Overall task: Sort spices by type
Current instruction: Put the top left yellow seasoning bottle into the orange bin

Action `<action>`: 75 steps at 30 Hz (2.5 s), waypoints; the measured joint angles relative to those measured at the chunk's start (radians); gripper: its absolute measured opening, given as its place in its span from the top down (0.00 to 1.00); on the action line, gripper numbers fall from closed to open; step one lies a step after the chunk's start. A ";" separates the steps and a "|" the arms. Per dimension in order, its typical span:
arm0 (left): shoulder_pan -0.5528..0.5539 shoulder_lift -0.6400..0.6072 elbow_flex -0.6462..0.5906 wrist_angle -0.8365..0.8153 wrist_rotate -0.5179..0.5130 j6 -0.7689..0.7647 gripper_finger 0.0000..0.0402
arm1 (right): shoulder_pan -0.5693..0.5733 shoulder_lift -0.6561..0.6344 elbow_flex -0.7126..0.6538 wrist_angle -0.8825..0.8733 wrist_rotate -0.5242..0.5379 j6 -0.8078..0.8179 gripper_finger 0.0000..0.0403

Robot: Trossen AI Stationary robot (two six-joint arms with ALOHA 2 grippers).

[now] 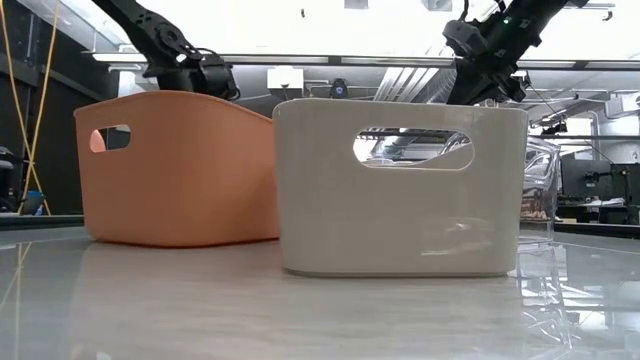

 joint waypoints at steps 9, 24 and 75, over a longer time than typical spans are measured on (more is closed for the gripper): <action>0.000 0.033 0.000 0.014 0.000 0.017 0.21 | 0.000 0.000 0.000 0.000 0.000 0.000 1.00; -0.013 0.008 -0.001 0.061 0.002 0.019 0.53 | 0.000 0.000 0.000 0.000 0.000 -0.008 1.00; -0.502 0.127 0.163 -0.087 0.107 0.855 0.39 | -0.042 0.000 0.000 0.004 0.025 0.002 1.00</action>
